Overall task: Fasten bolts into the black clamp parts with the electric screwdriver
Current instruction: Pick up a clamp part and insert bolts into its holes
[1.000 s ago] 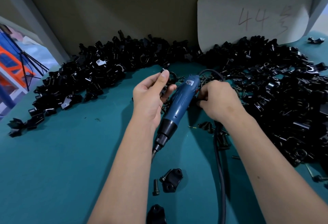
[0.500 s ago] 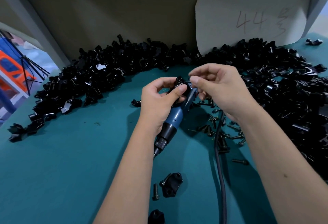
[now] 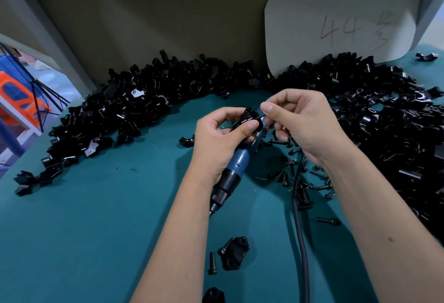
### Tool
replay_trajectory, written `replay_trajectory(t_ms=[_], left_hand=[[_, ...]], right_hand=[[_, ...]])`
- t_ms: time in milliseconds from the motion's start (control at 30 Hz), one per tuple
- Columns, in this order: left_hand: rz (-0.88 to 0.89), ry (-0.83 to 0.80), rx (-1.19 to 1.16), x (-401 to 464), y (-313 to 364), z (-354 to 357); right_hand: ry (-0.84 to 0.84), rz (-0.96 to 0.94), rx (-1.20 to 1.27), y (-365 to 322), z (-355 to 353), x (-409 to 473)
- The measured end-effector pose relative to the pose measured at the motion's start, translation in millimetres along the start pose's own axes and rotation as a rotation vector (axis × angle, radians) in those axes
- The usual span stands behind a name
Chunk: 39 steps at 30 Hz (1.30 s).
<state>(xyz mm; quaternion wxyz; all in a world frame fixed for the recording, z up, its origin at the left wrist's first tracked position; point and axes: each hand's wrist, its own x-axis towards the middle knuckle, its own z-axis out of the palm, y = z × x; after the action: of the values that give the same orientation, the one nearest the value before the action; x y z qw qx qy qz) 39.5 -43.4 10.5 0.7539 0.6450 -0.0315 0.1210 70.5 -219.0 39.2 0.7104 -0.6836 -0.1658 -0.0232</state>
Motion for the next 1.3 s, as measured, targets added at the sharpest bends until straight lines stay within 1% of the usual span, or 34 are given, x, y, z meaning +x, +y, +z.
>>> replay_trajectory(t_ms=[133, 300, 400, 500, 600, 700, 767, 833, 967, 1133, 1200, 1300], left_hand=[[-0.007, -0.015, 0.01, -1, 1, 0], [0.009, -0.043, 0.04, -2, 3, 0], [0.017, -0.056, 0.046, -2, 2, 1], [0.02, -0.053, 0.031, -2, 2, 1], [-0.001, -0.033, -0.023, -2, 4, 2], [-0.108, -0.007, -0.188, -4, 12, 4], [-0.188, 0.01, -0.326, -4, 16, 2], [-0.244, 0.022, -0.396, -4, 19, 0], [-0.299, 0.017, -0.388, -5, 20, -2], [-0.307, 0.0, -0.355, -5, 20, -1], [-0.312, 0.002, -0.351, -5, 20, -1], [-0.317, 0.005, -0.348, -5, 21, -1]], right_hand=[[-0.009, 0.003, 0.034, 0, 0, 0], [-0.043, 0.019, 0.002, 1, 4, -1], [-0.021, 0.052, -0.024, 2, 8, -2], [0.014, 0.046, -0.015, 2, 15, -3], [0.074, 0.015, 0.061, 0, 20, -5], [0.158, -0.003, 0.147, -3, 17, -3], [0.145, -0.007, 0.123, -4, 13, -1], [0.1, -0.011, 0.094, -4, 10, -1], [0.04, -0.039, 0.023, -3, 13, -2], [0.014, -0.075, -0.105, 0, 14, -3], [0.02, -0.09, -0.146, 1, 15, -3], [0.056, -0.109, -0.132, 0, 15, -2]])
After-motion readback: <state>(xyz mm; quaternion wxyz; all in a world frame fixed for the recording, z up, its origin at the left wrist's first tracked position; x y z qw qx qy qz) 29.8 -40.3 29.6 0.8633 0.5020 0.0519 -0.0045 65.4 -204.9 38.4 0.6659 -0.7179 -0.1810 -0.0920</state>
